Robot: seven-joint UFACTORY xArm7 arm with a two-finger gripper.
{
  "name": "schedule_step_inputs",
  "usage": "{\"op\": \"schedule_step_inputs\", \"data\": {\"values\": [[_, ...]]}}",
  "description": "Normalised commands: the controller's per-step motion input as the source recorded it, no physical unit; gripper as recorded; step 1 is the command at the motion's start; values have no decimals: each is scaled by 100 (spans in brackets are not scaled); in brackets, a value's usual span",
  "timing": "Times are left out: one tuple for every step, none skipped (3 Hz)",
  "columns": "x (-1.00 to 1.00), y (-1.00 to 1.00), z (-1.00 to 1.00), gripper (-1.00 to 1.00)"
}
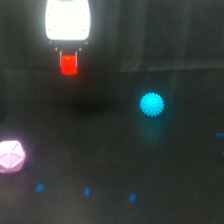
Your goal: Pick up the red object from the table
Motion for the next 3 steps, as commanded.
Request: {"op": "schedule_step_inputs", "data": {"values": [[-12, -1, 26, -100], [-7, 5, -3, -93], [-21, -45, 11, -100]]}}
